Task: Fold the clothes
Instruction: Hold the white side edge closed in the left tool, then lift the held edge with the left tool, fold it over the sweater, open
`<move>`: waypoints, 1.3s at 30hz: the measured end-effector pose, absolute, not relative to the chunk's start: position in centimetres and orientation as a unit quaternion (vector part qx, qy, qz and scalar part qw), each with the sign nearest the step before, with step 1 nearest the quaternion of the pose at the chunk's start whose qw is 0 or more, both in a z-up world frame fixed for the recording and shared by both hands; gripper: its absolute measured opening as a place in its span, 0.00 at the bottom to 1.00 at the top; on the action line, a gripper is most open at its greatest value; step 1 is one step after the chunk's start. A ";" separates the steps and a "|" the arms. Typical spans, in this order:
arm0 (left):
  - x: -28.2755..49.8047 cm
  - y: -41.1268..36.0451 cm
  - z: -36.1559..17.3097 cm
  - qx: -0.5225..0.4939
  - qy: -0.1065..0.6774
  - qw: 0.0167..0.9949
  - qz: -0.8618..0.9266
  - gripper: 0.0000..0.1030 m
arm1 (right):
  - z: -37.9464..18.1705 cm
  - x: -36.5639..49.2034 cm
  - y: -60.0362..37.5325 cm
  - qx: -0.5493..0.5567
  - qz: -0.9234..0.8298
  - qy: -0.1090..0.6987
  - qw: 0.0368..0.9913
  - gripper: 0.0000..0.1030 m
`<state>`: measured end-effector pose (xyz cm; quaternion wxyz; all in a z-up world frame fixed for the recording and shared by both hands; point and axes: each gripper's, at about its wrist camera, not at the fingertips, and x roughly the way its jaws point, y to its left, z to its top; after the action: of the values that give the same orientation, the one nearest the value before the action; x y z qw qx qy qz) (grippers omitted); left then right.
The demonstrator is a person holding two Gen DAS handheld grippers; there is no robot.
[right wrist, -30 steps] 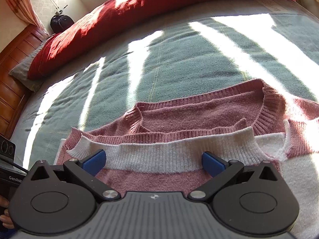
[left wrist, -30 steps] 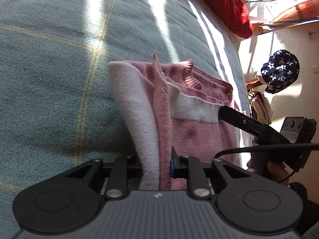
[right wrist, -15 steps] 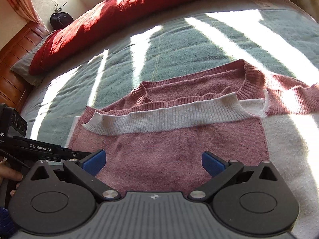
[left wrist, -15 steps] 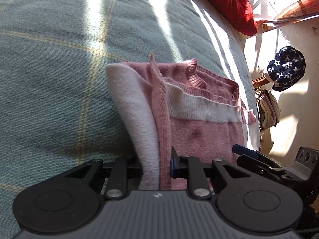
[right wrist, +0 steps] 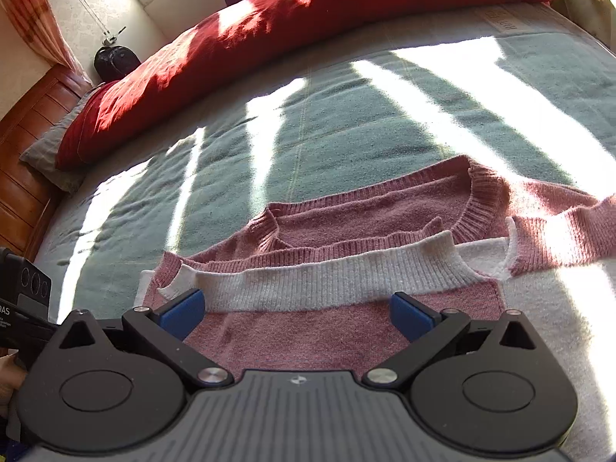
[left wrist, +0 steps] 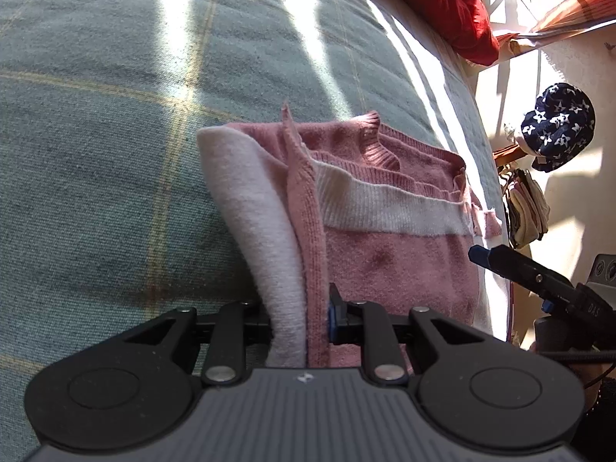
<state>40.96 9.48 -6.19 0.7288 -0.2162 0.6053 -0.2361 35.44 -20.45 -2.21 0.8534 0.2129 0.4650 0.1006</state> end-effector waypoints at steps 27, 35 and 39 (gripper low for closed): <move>42.9 4.4 0.9 -0.212 0.641 0.680 -0.285 0.19 | 1.3 26.3 -23.2 0.182 0.084 0.475 0.857 1.00; 43.4 -1.9 3.8 -0.245 0.662 0.642 -0.298 0.20 | 2.9 24.8 -28.0 0.185 0.070 0.454 0.868 1.00; 43.2 -5.9 4.6 -0.255 0.665 0.630 -0.309 0.20 | 3.2 24.4 -30.8 0.186 0.062 0.447 0.873 1.00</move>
<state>43.15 -5.93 4.59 0.6303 -0.2554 0.6648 -0.3090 24.36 -30.83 3.22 0.8730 0.1860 0.4465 0.0623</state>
